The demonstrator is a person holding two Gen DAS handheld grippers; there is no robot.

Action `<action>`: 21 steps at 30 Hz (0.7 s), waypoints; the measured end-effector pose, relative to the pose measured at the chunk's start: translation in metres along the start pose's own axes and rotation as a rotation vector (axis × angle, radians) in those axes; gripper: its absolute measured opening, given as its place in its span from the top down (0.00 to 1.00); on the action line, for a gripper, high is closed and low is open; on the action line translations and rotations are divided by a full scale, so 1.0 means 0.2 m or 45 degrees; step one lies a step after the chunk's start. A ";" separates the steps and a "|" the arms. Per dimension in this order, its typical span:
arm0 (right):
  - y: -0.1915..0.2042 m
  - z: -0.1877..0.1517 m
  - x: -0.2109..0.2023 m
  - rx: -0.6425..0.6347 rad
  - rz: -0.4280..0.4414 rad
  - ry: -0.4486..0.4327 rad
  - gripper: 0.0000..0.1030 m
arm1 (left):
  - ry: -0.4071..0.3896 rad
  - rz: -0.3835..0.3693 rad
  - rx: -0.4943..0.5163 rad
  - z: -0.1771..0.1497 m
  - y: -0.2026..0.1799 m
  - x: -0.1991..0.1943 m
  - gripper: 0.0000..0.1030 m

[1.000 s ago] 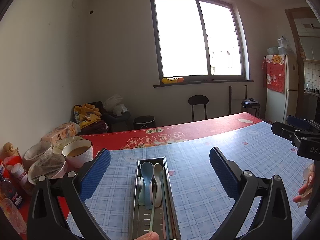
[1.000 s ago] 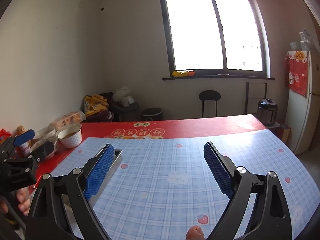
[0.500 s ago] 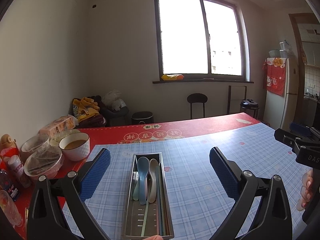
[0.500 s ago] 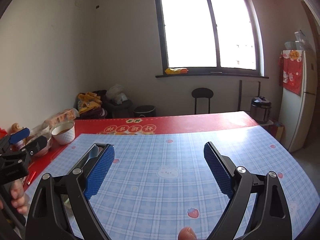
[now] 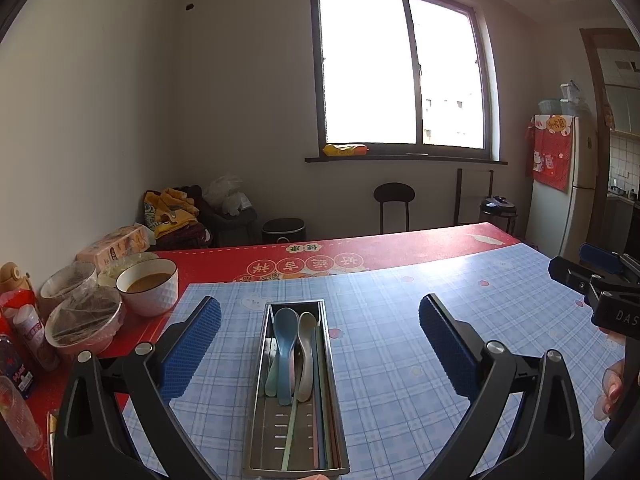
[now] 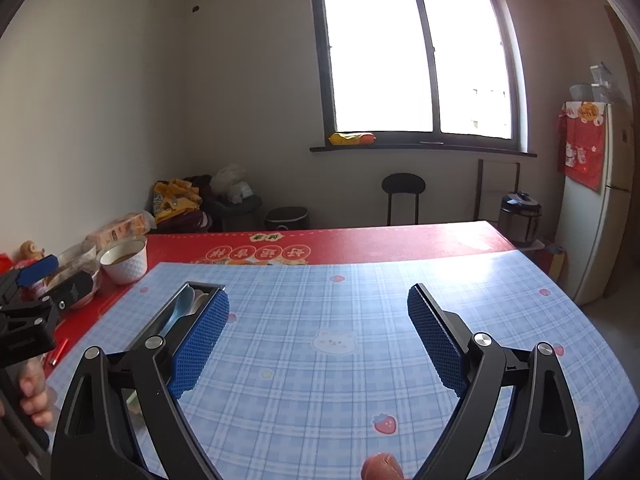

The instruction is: Organize utensils

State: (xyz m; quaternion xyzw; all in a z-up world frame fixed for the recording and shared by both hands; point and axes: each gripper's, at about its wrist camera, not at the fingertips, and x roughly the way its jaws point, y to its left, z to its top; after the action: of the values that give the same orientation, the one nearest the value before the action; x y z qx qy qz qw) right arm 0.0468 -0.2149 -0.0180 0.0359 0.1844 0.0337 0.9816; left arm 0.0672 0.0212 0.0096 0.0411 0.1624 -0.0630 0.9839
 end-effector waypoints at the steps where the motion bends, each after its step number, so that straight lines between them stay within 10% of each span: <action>1: 0.00 0.00 0.00 0.001 0.002 0.001 0.15 | -0.001 -0.001 0.000 0.00 0.00 0.00 0.06; 21: -0.01 -0.01 0.02 0.012 -0.019 0.010 0.15 | 0.011 0.010 -0.019 -0.01 0.03 0.00 0.06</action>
State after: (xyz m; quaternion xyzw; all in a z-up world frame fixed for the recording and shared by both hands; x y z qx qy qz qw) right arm 0.0495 -0.2168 -0.0203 0.0389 0.1887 0.0255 0.9809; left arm 0.0677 0.0279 0.0070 0.0345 0.1670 -0.0577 0.9837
